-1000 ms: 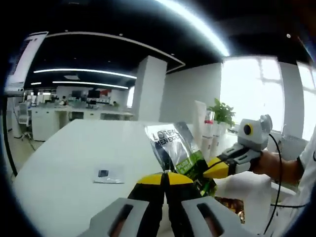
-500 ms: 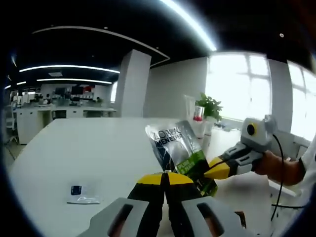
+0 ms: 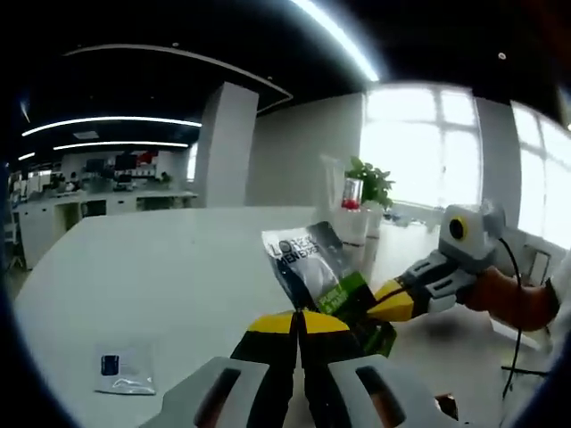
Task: Arrange the skincare products in the storage area until every visible bottle or jar stands upright without overlapping.
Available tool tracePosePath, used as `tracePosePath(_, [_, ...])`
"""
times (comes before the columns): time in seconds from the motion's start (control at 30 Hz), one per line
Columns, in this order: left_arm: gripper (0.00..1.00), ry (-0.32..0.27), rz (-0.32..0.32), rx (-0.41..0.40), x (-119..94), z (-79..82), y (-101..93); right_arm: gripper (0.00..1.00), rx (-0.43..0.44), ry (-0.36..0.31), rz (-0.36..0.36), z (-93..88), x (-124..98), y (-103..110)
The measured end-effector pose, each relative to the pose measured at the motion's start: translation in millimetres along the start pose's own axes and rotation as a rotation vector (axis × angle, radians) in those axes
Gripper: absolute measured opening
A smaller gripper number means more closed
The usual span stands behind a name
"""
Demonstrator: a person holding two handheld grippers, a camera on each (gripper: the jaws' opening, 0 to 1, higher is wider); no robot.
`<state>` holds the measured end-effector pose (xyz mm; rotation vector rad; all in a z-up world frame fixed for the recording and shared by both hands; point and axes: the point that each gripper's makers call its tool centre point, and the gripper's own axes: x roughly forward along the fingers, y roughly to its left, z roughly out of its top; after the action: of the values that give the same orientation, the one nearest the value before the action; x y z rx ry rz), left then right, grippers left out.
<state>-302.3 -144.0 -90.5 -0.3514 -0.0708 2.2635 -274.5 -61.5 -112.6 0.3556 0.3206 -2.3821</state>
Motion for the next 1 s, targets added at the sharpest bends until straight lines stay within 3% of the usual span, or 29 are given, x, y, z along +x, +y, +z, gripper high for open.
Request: tracePosePath(1.0, [0.01,0.096,0.012,0.008,20.9,-22.8,6.8,0.03,-0.036,0.07,-0.04,-18.9,3.6,-11.2])
